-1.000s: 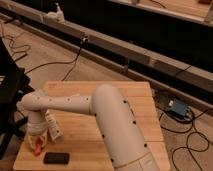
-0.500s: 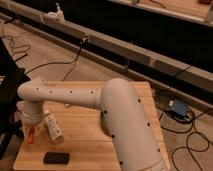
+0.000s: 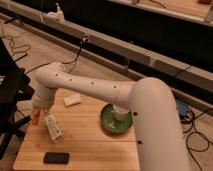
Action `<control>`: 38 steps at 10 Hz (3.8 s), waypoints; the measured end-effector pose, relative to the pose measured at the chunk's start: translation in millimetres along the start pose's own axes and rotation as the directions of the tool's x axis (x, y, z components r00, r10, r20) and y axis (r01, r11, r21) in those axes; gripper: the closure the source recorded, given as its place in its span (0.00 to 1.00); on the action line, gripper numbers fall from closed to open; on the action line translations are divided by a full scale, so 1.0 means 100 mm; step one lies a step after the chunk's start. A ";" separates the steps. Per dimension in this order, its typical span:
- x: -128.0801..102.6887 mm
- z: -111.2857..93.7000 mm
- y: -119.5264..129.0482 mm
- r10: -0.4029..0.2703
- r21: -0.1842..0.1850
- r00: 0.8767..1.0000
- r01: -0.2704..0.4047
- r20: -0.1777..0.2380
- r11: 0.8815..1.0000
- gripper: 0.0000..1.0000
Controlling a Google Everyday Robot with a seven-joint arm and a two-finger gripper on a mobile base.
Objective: Place the pepper in the ceramic cup
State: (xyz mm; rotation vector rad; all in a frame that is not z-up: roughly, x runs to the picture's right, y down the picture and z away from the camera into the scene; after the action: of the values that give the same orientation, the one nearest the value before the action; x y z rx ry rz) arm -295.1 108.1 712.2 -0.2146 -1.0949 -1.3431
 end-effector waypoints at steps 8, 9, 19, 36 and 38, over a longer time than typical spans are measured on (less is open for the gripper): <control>0.11 -0.62 0.61 0.151 0.103 0.988 -0.146 -0.043 0.984 1.00; 0.12 -0.62 0.63 0.154 0.103 0.987 -0.148 -0.045 0.984 1.00; 0.16 -2.32 2.17 0.521 0.051 0.774 -0.541 -0.360 0.840 1.00; -0.13 -2.30 3.43 0.769 0.070 0.528 -0.807 -0.360 0.587 0.75; -0.07 -2.20 3.52 0.787 0.062 0.505 -0.827 -0.355 0.559 0.75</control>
State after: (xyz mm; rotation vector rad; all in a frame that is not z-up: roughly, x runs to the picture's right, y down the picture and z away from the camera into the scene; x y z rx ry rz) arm 115.6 63.0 749.5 -0.4957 -0.4670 -0.5262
